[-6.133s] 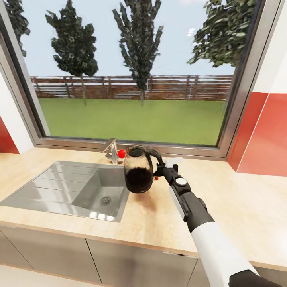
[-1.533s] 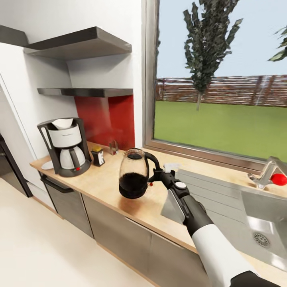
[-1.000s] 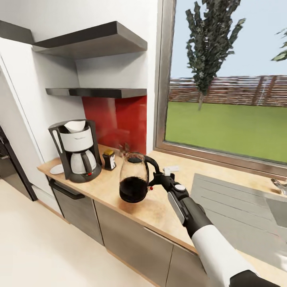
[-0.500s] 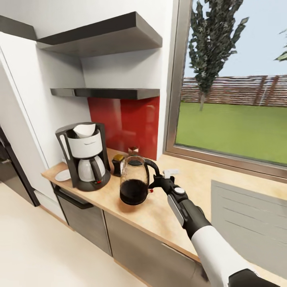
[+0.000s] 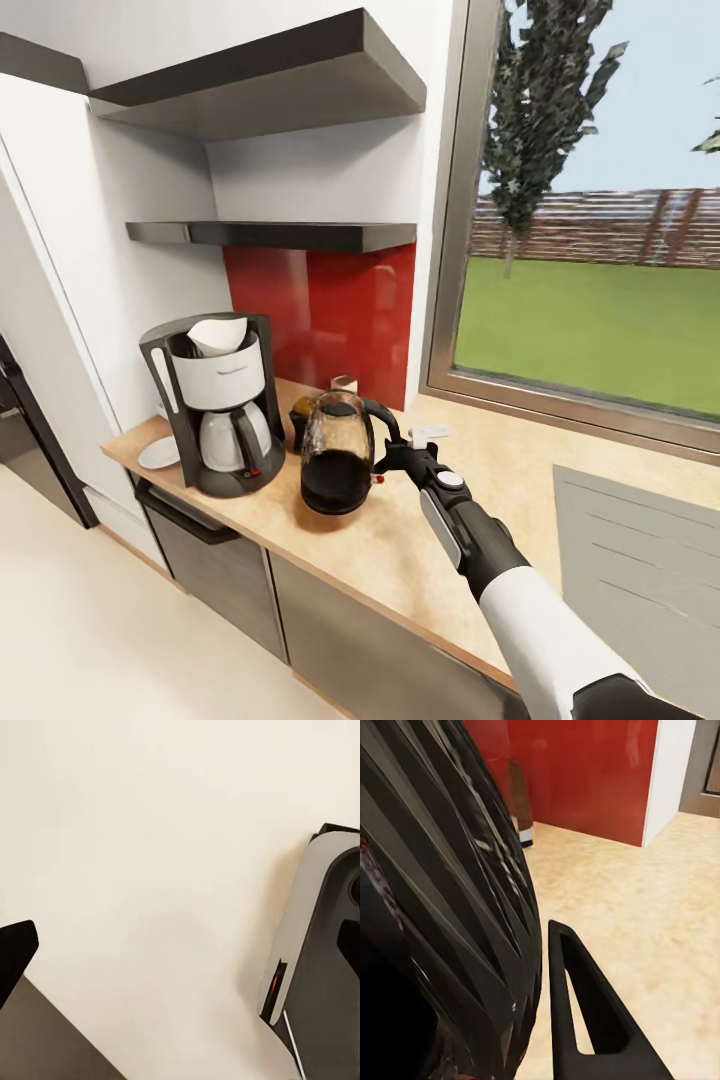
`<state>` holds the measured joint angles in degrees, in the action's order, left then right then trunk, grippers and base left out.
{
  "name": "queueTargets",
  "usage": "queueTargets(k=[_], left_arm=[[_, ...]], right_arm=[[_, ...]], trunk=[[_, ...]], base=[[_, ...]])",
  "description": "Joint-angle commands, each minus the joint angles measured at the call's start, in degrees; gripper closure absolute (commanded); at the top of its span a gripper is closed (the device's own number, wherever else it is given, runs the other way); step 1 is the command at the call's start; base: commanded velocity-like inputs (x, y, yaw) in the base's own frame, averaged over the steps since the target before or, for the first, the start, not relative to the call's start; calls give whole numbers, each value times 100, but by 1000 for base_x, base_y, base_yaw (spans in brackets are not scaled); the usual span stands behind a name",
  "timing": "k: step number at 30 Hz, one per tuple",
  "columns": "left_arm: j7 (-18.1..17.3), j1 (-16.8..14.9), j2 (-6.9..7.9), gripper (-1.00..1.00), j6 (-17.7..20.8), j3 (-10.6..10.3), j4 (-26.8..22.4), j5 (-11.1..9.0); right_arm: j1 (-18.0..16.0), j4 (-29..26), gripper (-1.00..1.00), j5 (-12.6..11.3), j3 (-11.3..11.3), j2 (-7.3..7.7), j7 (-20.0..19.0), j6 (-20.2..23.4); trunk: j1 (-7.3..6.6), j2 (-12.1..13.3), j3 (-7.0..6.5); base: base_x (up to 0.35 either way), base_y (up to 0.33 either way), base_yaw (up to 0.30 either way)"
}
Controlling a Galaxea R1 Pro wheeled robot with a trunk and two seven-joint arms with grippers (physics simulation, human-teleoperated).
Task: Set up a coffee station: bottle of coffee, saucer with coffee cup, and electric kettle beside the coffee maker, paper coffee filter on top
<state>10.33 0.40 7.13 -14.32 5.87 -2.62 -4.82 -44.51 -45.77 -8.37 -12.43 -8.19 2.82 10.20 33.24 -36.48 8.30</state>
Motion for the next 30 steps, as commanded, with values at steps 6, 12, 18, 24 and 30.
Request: queueTargets(k=[6, 12, 18, 24, 30], left_arm=[[-6, 3, 5, -100, -10, 15, -11, -54], [-4, 3, 8, -100, -10, 19, -11, -61], [-4, 3, 8, -100, -10, 19, -11, -62], [-4, 3, 14, -100, -10, 19, -11, -62], [-4, 3, 16, -100, -10, 19, -11, -62]], right_arm=[[-5, 1, 100, -59, -16, 2, 25, 26], [-5, 65, 100, -58, -15, -1, 31, 19], [-5, 204, 100, -57, -14, -2, 28, -82], [-5, 361, 100, -59, -29, -7, 26, -347], [-5, 409, 100, -59, -31, -7, 25, -385]], trunk=[[2, -8, 8], [2, -8, 8], [2, -8, 8], [2, -8, 8], [2, -8, 8]], base=[[1, 127, 0], [0, 29, 0], [0, 38, 0], [0, 3, 0], [0, 71, 0]])
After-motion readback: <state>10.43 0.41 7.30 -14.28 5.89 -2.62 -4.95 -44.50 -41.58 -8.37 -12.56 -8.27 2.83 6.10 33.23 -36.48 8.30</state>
